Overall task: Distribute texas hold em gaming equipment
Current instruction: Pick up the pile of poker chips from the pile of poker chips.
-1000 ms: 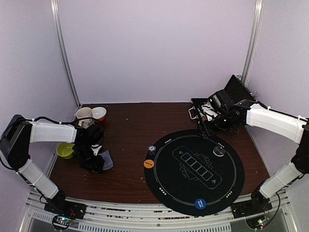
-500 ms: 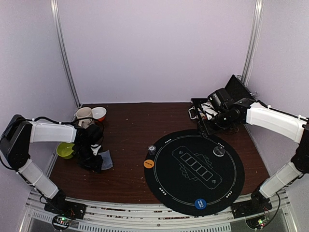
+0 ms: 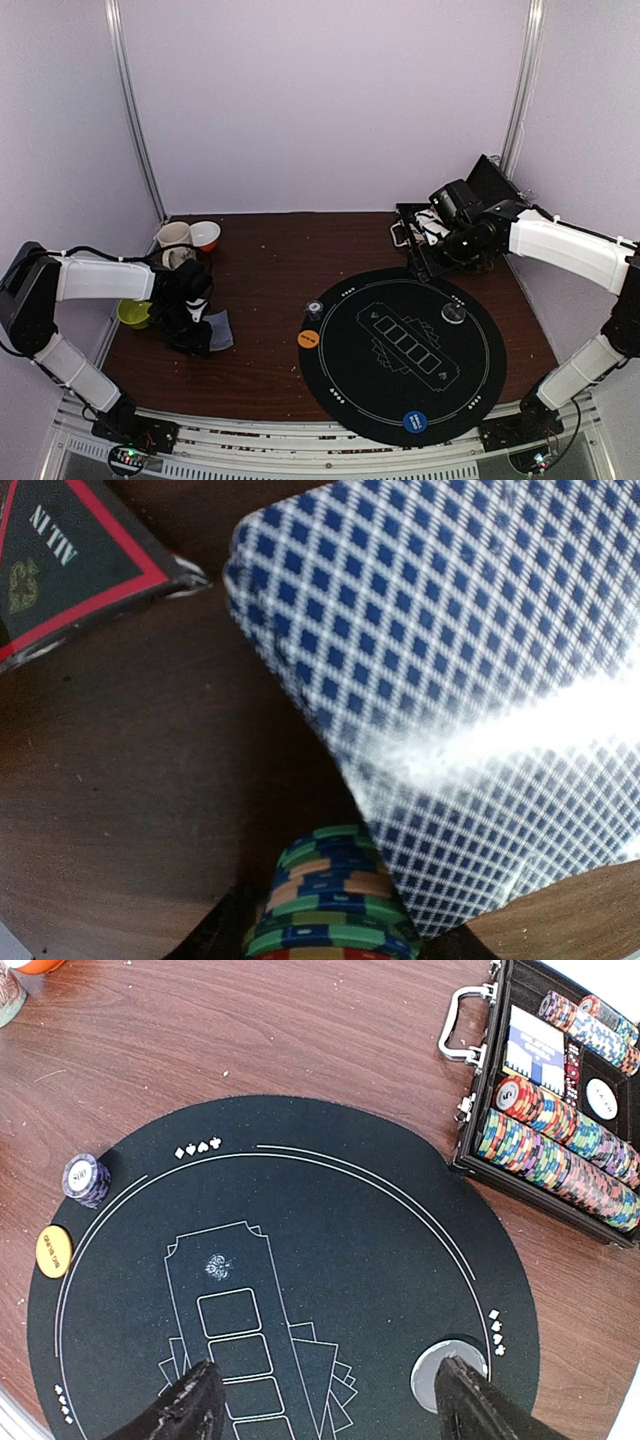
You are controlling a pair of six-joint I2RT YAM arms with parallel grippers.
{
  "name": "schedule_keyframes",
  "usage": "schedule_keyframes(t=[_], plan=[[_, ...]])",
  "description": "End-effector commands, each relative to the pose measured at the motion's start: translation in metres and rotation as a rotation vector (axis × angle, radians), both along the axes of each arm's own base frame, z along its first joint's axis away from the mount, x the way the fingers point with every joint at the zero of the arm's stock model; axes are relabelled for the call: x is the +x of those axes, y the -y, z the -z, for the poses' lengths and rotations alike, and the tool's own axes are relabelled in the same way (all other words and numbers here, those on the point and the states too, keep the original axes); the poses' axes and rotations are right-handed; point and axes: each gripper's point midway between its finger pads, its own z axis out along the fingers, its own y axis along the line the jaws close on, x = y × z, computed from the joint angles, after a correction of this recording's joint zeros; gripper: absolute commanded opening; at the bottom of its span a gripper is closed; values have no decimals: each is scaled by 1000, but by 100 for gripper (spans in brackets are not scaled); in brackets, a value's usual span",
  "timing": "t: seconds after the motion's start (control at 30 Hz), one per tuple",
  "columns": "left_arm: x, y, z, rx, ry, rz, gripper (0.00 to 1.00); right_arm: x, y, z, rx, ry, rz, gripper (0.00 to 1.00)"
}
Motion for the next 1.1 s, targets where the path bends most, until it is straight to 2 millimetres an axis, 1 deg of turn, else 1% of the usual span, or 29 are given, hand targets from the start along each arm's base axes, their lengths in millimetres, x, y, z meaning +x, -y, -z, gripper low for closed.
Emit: schedule_keyframes(t=[0.0, 0.07, 0.23, 0.37, 0.43, 0.47, 0.5, 0.63, 0.8, 1.07], plan=[[2, 8, 11, -27, 8, -11, 52, 1, 3, -4, -16, 2, 5, 75], [2, 11, 12, -44, 8, -12, 50, 2, 3, -3, -18, 1, 5, 75], [5, 13, 12, -48, 11, -2, 38, 3, 2, -5, -14, 1, 4, 75], [4, 13, 11, -43, 4, -1, 24, 1, 3, -5, -16, -1, 4, 75], [2, 12, 10, -40, -5, -4, 15, 1, 3, -5, -19, -5, 5, 75], [1, 12, 9, -41, -8, -3, 9, 1, 4, -5, -20, -5, 5, 75], [0, 12, 8, -43, -9, -3, 0, 1, 4, -5, -21, -4, 6, 75], [-2, 11, -1, -45, -10, -2, 0, 2, 3, -7, -17, 0, 5, 75], [5, 14, -20, -59, 22, 13, 0, 3, 2, -10, -13, 6, 3, 76], [6, 16, -36, -61, 26, 29, 0, 2, 3, -10, -16, 7, 5, 76]])
